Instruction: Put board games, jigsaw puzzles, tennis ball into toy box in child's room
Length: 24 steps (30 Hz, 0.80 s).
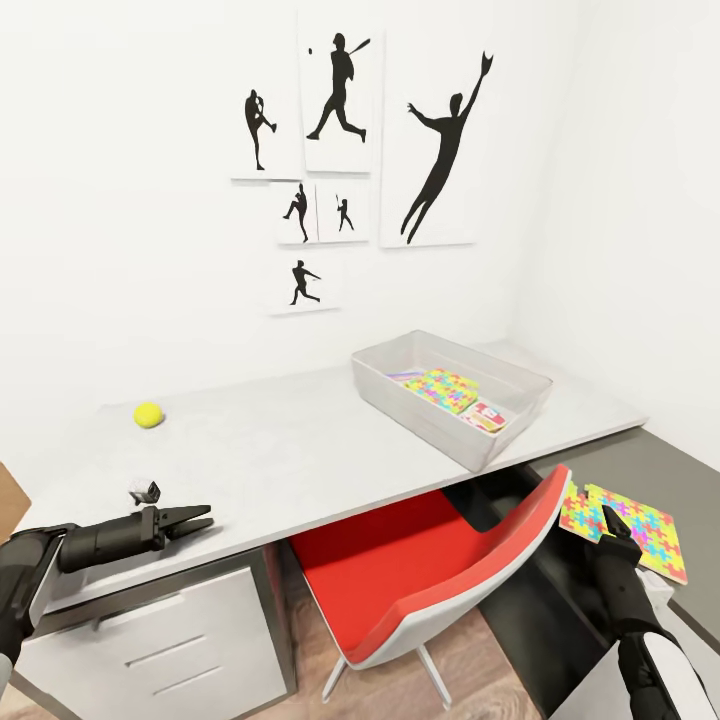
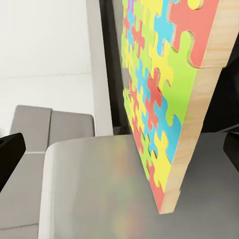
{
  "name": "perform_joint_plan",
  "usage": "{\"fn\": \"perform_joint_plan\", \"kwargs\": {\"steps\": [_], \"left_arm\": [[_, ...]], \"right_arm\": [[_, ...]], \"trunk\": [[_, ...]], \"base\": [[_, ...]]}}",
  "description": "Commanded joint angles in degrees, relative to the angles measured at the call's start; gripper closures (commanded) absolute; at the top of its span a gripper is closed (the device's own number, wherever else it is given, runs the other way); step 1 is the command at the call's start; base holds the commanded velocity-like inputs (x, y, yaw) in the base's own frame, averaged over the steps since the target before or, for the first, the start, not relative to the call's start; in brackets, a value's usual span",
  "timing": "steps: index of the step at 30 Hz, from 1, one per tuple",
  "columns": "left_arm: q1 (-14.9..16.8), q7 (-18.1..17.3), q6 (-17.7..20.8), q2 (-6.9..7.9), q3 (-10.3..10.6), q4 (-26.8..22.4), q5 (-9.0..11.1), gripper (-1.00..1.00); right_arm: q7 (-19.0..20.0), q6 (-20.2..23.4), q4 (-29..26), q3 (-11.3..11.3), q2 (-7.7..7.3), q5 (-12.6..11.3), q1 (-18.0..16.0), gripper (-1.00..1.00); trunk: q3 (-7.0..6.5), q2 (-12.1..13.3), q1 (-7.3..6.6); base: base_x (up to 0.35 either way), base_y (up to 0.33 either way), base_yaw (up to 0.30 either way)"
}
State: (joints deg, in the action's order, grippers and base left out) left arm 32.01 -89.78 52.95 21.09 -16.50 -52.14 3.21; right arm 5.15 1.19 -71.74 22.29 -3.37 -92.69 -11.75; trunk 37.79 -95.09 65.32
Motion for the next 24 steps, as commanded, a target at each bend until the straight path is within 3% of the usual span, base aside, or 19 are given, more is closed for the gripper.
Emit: {"fn": "perform_joint_plan", "kwargs": {"steps": [1,24], "left_arm": [[-0.01,-0.22,0.66,0.0,0.05,0.04,-0.31,-1.0],[-0.01,-0.22,0.66,0.0,0.05,0.02,-0.31,-1.0]], "right_arm": [[0.21,0.13,0.02,0.03,-0.01,-0.61,-0.03,-1.0],[0.21,0.13,0.25,0.03,0.0,-0.64,-0.03,-1.0]], "trunk": [[0.06,-0.02,0.0],[0.06,-0.02,0.0]], "base": [[0.004,0.0,0.0],[0.009,0.009,0.0]]}}
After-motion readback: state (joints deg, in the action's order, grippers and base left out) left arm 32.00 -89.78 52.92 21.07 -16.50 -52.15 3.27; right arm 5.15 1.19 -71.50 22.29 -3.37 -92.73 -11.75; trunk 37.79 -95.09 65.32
